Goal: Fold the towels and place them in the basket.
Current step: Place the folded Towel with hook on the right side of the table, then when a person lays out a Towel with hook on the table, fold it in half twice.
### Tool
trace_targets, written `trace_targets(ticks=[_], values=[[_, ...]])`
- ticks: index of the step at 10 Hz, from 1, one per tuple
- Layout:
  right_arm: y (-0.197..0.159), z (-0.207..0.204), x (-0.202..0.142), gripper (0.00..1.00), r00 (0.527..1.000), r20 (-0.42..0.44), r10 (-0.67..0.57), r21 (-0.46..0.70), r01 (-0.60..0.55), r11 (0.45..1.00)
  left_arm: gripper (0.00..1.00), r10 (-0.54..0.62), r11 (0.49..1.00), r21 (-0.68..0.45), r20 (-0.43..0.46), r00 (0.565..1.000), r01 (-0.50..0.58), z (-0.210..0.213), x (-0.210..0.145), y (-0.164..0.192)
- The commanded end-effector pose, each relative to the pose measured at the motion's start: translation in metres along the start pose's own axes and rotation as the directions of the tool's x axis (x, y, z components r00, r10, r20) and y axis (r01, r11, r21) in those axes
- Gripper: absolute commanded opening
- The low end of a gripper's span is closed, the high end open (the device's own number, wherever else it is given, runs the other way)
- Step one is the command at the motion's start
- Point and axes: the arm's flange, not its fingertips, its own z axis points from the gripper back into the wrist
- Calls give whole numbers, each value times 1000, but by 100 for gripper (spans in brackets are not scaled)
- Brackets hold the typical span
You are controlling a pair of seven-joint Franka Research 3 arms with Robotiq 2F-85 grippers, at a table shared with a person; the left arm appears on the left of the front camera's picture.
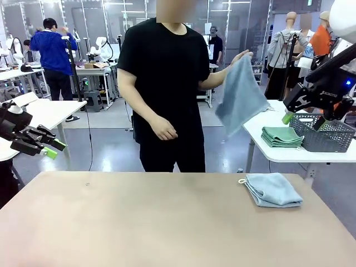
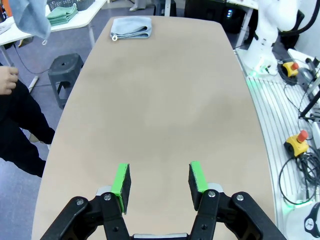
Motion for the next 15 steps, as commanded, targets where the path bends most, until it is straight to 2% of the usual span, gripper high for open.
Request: trace_targets(ticks=[1,15], values=[[1,0,2,98,1000,9,-24,-1,24,1000,61,-5,1000,0,4,1000,5,1,1,-2],[1,0,2,98,1000,9,-24,-1,24,1000,61,-5,1000,0,4,1000,5,1,1,-2]])
